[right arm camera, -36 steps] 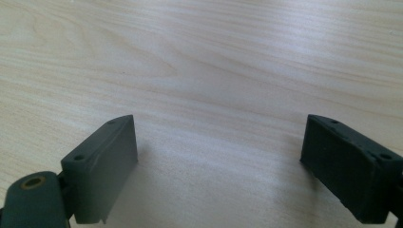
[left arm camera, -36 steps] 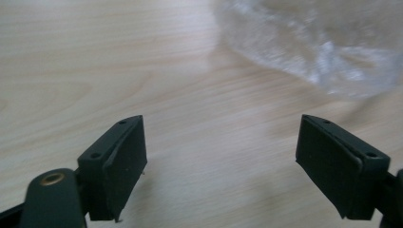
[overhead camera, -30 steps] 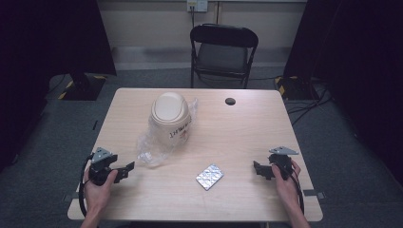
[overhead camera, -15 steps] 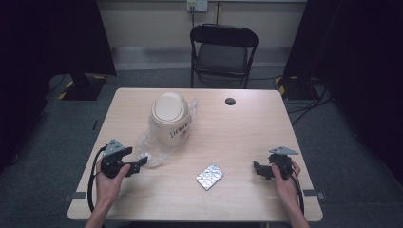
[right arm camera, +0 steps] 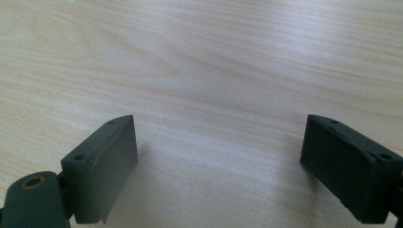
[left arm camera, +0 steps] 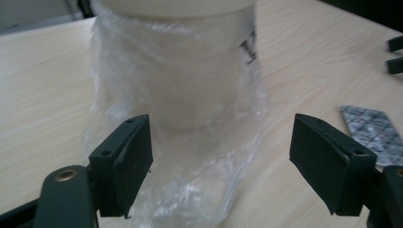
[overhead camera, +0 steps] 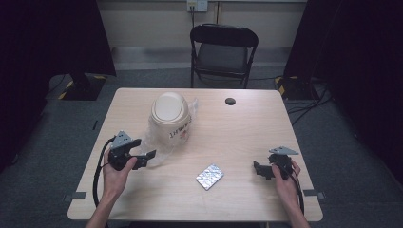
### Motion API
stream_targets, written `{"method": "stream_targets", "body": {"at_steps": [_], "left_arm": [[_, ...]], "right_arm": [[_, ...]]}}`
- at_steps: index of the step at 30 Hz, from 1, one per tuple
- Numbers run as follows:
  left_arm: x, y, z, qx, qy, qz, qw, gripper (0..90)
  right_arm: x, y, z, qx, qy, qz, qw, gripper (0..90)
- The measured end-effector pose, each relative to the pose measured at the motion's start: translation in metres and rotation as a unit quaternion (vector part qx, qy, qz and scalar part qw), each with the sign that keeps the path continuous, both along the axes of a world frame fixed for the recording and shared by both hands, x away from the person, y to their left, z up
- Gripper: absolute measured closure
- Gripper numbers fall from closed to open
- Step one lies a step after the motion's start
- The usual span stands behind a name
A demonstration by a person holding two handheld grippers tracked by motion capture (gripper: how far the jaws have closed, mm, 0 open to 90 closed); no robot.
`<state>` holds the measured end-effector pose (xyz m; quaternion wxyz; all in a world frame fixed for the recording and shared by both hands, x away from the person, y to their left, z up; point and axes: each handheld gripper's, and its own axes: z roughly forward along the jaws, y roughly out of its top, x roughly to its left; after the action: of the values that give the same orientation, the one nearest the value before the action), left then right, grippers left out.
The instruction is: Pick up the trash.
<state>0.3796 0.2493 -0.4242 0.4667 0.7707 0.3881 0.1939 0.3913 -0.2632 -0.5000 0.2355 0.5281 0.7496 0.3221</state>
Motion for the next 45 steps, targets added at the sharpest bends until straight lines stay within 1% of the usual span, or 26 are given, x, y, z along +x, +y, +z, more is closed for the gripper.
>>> {"method": "stream_targets", "body": {"at_steps": [1, 4, 8, 9, 10, 12, 15, 17, 21, 22, 23, 24, 29, 30, 31, 35, 37, 42, 45], "left_arm": [[0.001, 0.000, 0.002, -0.005, -0.002, -0.005, 1.0000, 22.1], [0.004, -0.003, 0.007, -0.010, -0.005, -0.004, 0.9999, 22.0], [0.011, -0.010, 0.018, -0.012, -0.014, -0.009, 0.9998, 22.0], [0.012, -0.012, 0.021, -0.007, -0.017, -0.011, 0.9998, 22.0], [0.014, -0.014, 0.023, -0.012, -0.021, -0.012, 0.9996, 21.9], [0.018, -0.018, 0.026, -0.012, -0.020, -0.016, 0.9996, 21.2], [0.025, -0.024, 0.032, -0.006, -0.020, -0.021, 0.9995, 21.0], [0.029, -0.028, 0.036, 0.002, -0.024, -0.024, 0.9994, 20.5], [0.035, -0.036, 0.046, 0.000, -0.030, -0.031, 0.9991, 19.6], [0.036, -0.038, 0.049, 0.004, -0.032, -0.031, 0.9990, 19.4], [0.038, -0.040, 0.051, 0.005, -0.038, -0.031, 0.9988, 19.4], [0.040, -0.042, 0.053, 0.008, -0.037, -0.034, 0.9987, 19.4], [0.051, -0.055, 0.061, 0.013, -0.032, -0.044, 0.9985, 18.6], [0.053, -0.058, 0.062, 0.009, -0.031, -0.046, 0.9984, 18.6], [0.055, -0.061, 0.063, 0.011, -0.033, -0.048, 0.9982, 18.6], [0.065, -0.070, 0.061, 0.022, -0.023, -0.051, 0.9982, 18.6], [0.069, -0.072, 0.059, 0.021, -0.022, -0.055, 0.9980, 18.7], [0.078, -0.077, 0.057, 0.024, -0.018, -0.049, 0.9983, 18.6], [0.084, -0.079, 0.054, 0.029, -0.010, -0.048, 0.9984, 18.7]], "right_arm": [[0.000, 0.000, 0.000, 0.000, 0.000, 0.000, 1.0000, 10.9], [0.000, 0.000, 0.000, 0.000, 0.000, 0.000, 1.0000, 10.9], [0.000, 0.000, 0.000, 0.000, 0.000, 0.000, 1.0000, 10.9], [0.000, 0.000, 0.000, 0.000, 0.000, 0.000, 1.0000, 10.9], [0.000, 0.000, 0.000, 0.000, 0.000, 0.000, 1.0000, 10.9], [0.000, 0.000, 0.000, 0.000, 0.000, 0.000, 1.0000, 10.9], [0.000, 0.000, 0.000, 0.000, 0.000, 0.000, 1.0000, 10.9], [0.000, 0.000, 0.000, 0.000, 0.000, 0.000, 1.0000, 10.9], [0.000, 0.000, 0.000, 0.000, 0.000, 0.000, 1.0000, 10.9], [0.000, 0.000, 0.000, 0.000, 0.000, 0.000, 1.0000, 10.9], [0.000, 0.000, 0.000, 0.000, 0.000, 0.000, 1.0000, 10.9], [0.000, 0.000, 0.000, 0.000, 0.000, 0.000, 1.0000, 10.9], [0.000, 0.000, 0.000, 0.000, 0.000, 0.000, 1.0000, 10.9], [0.000, 0.000, 0.000, 0.000, 0.000, 0.000, 1.0000, 10.9], [0.000, 0.000, 0.000, 0.000, 0.000, 0.000, 1.0000, 10.9], [0.000, 0.000, 0.000, 0.000, 0.000, 0.000, 1.0000, 10.9], [0.000, 0.000, 0.000, 0.000, 0.000, 0.000, 1.0000, 10.9], [0.000, 0.000, 0.000, 0.000, 0.000, 0.000, 1.0000, 10.9], [0.000, 0.000, 0.000, 0.000, 0.000, 0.000, 1.0000, 10.9]]}}
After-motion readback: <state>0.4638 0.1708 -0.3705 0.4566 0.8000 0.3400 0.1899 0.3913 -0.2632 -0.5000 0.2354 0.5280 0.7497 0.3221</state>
